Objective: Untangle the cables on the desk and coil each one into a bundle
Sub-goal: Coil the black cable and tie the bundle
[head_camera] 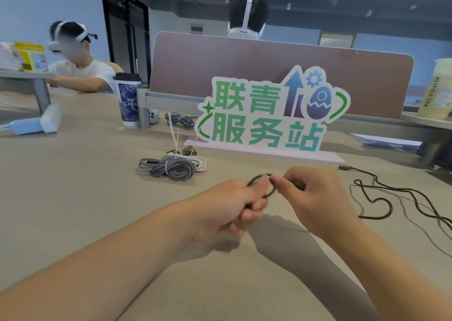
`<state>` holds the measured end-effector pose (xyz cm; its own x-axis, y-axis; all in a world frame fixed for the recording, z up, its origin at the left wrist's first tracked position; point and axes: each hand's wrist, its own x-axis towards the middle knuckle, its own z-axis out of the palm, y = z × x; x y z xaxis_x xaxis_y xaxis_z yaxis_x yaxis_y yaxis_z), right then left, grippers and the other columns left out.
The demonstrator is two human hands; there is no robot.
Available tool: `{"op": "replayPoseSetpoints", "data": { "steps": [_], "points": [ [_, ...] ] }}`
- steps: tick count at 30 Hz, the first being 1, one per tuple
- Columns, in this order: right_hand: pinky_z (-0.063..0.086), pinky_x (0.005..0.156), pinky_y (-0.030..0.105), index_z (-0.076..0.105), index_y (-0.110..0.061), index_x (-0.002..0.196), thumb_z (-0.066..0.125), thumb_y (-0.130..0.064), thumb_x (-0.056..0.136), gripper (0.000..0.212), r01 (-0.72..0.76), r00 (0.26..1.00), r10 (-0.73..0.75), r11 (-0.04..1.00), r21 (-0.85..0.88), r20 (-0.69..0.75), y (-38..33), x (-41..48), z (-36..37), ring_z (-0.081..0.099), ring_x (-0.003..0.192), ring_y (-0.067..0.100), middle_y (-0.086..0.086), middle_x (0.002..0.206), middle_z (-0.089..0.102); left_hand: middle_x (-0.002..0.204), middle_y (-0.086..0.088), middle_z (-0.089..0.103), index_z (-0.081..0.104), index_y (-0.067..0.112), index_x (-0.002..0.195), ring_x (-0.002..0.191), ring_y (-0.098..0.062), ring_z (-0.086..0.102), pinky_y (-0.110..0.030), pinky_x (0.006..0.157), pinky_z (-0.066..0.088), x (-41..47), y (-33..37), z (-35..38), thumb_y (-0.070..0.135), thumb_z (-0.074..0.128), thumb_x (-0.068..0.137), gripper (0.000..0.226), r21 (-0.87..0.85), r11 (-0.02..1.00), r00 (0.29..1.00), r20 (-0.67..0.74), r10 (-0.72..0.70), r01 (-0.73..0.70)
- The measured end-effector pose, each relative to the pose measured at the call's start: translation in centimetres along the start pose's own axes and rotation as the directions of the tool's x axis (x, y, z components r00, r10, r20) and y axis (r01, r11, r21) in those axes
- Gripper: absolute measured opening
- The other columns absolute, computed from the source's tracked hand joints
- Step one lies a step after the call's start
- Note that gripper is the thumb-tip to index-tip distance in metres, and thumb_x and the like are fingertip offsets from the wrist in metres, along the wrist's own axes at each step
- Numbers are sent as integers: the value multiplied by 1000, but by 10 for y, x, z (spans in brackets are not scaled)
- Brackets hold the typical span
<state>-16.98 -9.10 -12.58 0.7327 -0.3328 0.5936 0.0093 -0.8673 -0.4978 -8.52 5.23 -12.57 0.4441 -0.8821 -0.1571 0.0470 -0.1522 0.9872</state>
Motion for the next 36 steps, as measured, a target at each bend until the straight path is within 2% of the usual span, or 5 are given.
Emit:
{"op": "replayPoseSetpoints", "data": {
  "steps": [6, 17, 23, 26, 36],
  "points": [
    [39, 54, 24, 66, -24, 77, 51, -29, 94, 24, -149, 984, 142, 987, 59, 111, 3, 1, -4, 50, 56, 11, -2, 57, 58, 59, -1, 65, 61, 10, 81, 44, -8, 37, -20, 47, 38, 11, -2, -27, 43, 38, 98, 44, -170, 966, 883, -460, 96, -194],
    [31, 51, 20, 63, -24, 71, 51, -40, 91, 28, -23, 951, 29, 999, -23, 307, -13, -9, 20, 43, 52, 7, -7, 51, 51, 49, 3, 41, 49, 13, 76, 43, -12, 45, -38, 61, 58, 8, 10, -29, 46, 36, 97, 41, -659, 709, 928, -373, -18, -251],
    [42, 59, 18, 69, -30, 74, 63, -37, 85, 14, 123, 905, -65, 986, -111, 421, -8, -5, 4, 55, 64, 4, -13, 65, 61, 56, 1, 44, 50, 14, 71, 46, -16, 39, -26, 46, 31, 17, 2, -48, 43, 33, 99, 44, 105, 988, 647, -748, 151, -109],
    [37, 58, 14, 71, -28, 75, 71, -27, 80, 5, 203, 946, -161, 971, -127, 281, -2, -2, -6, 53, 68, 8, -11, 67, 60, 68, -4, 55, 56, 10, 73, 57, -16, 47, -28, 56, 34, 15, -1, -46, 46, 28, 99, 52, 607, 791, 648, -636, 419, 84],
    [31, 48, 15, 59, -15, 63, 68, -45, 76, 34, -41, 998, 38, 998, -49, -57, -4, 1, 3, 46, 55, 10, -5, 54, 53, 47, 6, 37, 60, 16, 70, 46, -13, 31, -23, 44, 27, 9, -11, -20, 57, 47, 88, 46, 375, 916, 989, 65, 130, -145]
  ]
}}
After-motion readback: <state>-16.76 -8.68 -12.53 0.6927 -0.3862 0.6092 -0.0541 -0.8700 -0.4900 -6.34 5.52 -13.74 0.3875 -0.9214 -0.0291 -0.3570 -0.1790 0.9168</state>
